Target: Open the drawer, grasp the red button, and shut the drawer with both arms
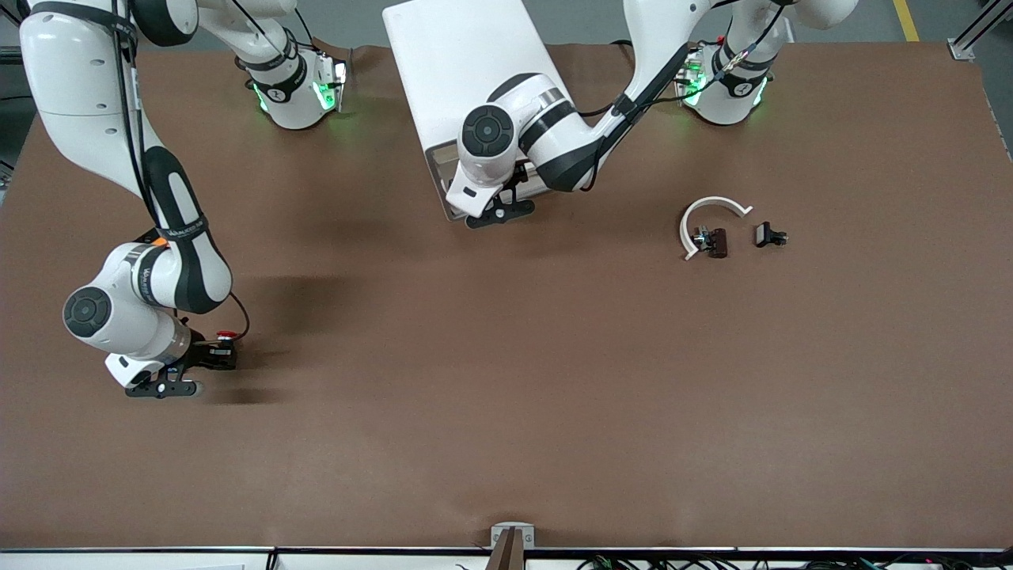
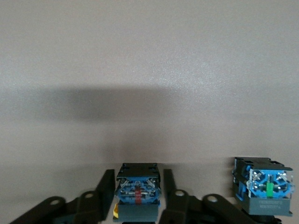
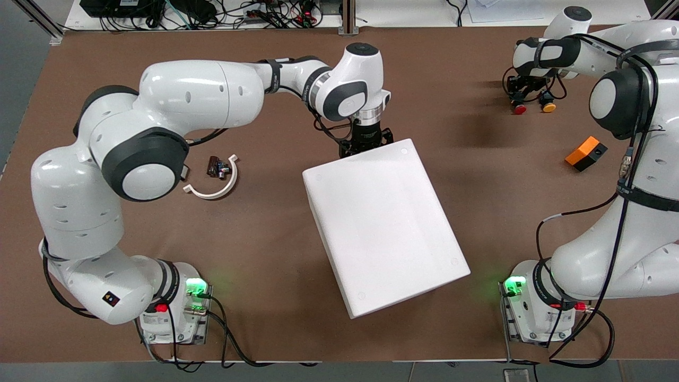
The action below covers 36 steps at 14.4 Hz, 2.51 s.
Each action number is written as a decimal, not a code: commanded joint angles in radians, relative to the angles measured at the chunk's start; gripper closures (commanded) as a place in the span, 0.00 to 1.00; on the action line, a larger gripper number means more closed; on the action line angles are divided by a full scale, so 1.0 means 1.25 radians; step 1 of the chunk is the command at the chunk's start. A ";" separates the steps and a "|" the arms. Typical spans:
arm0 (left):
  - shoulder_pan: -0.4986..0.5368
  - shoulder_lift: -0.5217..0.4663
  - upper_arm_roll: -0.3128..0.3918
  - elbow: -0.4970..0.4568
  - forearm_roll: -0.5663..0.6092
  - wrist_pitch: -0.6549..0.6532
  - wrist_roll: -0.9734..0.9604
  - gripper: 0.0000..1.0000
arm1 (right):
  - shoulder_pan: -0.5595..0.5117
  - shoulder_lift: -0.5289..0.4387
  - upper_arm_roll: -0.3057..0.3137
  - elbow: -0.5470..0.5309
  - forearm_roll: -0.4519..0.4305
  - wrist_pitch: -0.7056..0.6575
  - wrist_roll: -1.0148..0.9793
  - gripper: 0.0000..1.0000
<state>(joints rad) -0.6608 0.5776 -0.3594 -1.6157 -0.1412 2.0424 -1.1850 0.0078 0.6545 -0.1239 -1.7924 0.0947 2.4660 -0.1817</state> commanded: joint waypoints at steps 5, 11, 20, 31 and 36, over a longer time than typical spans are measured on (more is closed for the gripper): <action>0.002 -0.012 -0.007 -0.019 -0.069 0.003 -0.010 0.00 | -0.010 -0.050 0.014 0.031 -0.011 -0.081 -0.003 0.00; 0.002 -0.006 -0.007 -0.019 -0.110 0.003 -0.010 0.00 | -0.012 -0.154 0.013 0.197 -0.014 -0.460 0.004 0.00; 0.022 -0.018 0.005 -0.017 -0.124 0.003 -0.007 0.00 | -0.012 -0.190 -0.011 0.457 -0.045 -0.819 0.036 0.00; 0.203 -0.145 0.004 -0.013 -0.018 -0.070 0.042 0.00 | -0.034 -0.282 -0.004 0.500 -0.021 -0.887 0.069 0.00; 0.270 -0.166 0.006 0.022 0.032 -0.186 0.194 0.00 | -0.034 -0.436 -0.005 0.375 -0.027 -0.904 0.059 0.00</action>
<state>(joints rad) -0.3409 0.3857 -0.3487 -1.5997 -0.1405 1.8641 -1.0052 -0.0293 0.2255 -0.1395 -1.1979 0.0596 1.3281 -0.1164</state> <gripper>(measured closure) 0.000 0.000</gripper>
